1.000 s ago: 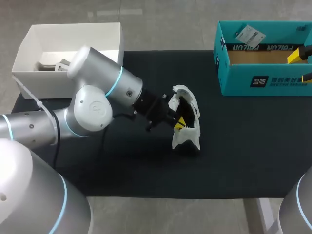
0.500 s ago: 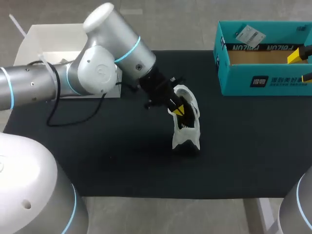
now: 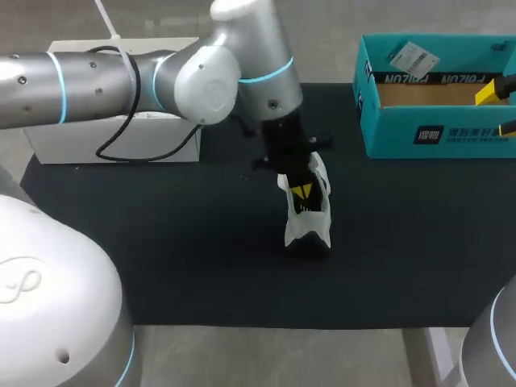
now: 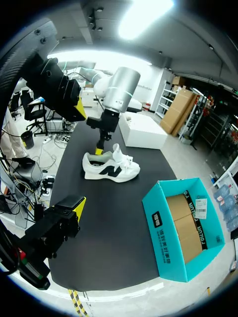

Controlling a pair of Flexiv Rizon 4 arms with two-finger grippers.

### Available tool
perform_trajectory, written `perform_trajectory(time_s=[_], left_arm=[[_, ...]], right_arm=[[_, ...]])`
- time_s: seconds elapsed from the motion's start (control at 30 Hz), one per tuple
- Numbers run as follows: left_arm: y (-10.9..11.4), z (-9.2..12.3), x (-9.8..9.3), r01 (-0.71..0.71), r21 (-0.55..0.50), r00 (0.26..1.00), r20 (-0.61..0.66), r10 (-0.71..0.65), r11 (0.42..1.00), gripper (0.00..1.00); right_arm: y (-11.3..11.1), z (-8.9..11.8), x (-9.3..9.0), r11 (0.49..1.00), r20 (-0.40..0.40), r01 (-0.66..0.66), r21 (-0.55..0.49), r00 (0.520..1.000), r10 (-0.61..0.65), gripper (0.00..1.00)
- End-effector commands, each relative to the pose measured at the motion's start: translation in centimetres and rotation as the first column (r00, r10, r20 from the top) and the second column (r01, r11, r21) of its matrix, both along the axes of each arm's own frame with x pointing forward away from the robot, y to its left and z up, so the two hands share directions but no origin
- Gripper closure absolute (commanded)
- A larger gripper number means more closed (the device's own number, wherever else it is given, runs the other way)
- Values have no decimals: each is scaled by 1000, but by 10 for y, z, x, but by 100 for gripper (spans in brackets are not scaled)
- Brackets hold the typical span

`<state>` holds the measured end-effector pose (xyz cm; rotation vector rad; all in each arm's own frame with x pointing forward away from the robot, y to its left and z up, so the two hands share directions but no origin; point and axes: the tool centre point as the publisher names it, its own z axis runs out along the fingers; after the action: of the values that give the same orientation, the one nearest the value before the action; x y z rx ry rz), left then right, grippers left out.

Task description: Take the shoe out of the shoebox, open the shoe tongue, remove and reinsert the insole, then place the shoe into the shoebox

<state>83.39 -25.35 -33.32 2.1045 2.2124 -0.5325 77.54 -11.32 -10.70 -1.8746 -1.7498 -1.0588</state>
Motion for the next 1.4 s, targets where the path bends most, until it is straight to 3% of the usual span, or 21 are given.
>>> perform_trajectory(time_s=[0.03,0.57,0.9,1.03,1.17,1.4], left_arm=[[-17,-17,11,75,276,997,-34,-68,958,100],[-13,-77,2,33,289,997,-74,-12,957,100],[-16,-96,1,7,238,997,-75,11,971,100],[-15,-103,-8,11,239,995,-98,13,971,100],[-14,-89,-11,14,231,994,-108,11,973,100],[-9,-52,-8,19,210,1000,4,-20,978,100]], right_arm=[[0,-1,0,1000,0,2,-2,1000,-2,0],[0,-1,0,1000,0,2,-2,1000,-2,0],[0,-1,0,1000,0,2,-2,1000,-2,0],[0,-1,0,1000,0,2,-2,1000,-2,0],[0,-1,0,1000,0,2,-2,1000,-2,0],[0,-1,0,1000,0,2,-2,1000,-2,0]])
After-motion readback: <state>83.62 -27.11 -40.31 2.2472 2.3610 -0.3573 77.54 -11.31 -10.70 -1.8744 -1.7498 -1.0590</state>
